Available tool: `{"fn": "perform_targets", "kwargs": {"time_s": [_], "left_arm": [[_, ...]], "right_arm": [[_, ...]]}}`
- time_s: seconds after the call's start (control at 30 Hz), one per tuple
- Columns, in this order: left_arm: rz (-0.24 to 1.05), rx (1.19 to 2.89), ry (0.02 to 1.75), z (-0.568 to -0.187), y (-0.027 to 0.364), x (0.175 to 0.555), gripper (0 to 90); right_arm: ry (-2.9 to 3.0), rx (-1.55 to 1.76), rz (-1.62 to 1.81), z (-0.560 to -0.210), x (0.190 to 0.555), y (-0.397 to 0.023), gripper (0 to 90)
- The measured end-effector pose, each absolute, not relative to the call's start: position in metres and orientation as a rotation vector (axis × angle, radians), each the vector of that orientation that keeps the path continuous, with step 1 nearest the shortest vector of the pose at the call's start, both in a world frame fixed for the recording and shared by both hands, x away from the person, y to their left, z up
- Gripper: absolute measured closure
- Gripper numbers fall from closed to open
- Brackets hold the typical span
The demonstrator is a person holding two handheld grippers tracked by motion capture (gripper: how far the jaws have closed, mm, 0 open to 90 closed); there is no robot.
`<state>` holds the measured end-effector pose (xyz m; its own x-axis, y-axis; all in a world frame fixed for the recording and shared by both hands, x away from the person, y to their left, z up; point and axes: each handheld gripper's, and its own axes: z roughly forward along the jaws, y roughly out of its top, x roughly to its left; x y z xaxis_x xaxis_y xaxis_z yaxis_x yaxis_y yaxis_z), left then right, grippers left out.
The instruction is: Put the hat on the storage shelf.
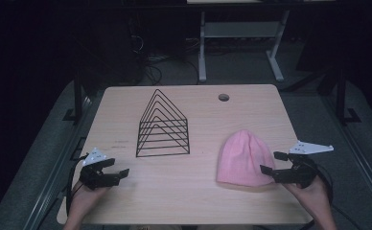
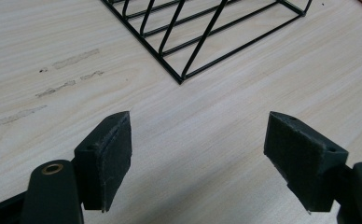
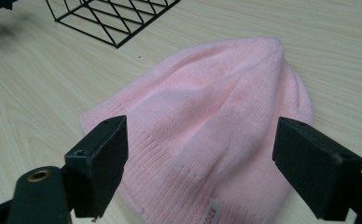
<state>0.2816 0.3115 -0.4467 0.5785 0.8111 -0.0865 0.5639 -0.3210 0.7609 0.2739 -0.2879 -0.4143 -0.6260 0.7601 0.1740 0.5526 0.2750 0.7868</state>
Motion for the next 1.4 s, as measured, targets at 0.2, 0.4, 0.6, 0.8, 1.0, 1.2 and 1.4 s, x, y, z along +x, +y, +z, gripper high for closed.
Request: {"fn": "perform_targets", "kwargs": {"time_s": [0.2, 0.4, 0.6, 0.8, 1.0, 1.2, 1.4], "left_arm": [[0.396, 2.021, 1.095, -0.447, 0.312, 0.282, 22.9], [0.394, 2.01, 1.106, -0.447, 0.314, 0.283, 22.9], [0.395, 2.017, 1.107, -0.446, 0.315, 0.284, 22.9], [0.394, 2.007, 1.104, -0.446, 0.315, 0.283, 22.9], [0.394, 2.011, 1.104, -0.446, 0.316, 0.284, 22.9], [0.395, 2.008, 1.106, -0.446, 0.317, 0.284, 22.9], [0.396, 2.01, 1.105, -0.446, 0.317, 0.284, 22.9]], "right_arm": [[2.354, 1.2, 1.237, -0.408, 0.287, -0.285, 17.7], [2.402, 1.207, 1.205, -0.403, 0.306, -0.28, 17.8], [2.44, 1.195, 1.178, -0.398, 0.321, -0.273, 17.8], [2.48, 1.188, 1.158, -0.393, 0.337, -0.266, 18.0], [2.502, 1.215, 1.153, -0.39, 0.356, -0.264, 18.9], [2.531, 1.239, 1.118, -0.391, 0.373, -0.263, 19.4], [2.553, 1.282, 1.069, -0.4, 0.394, -0.261, 20.4]]}}
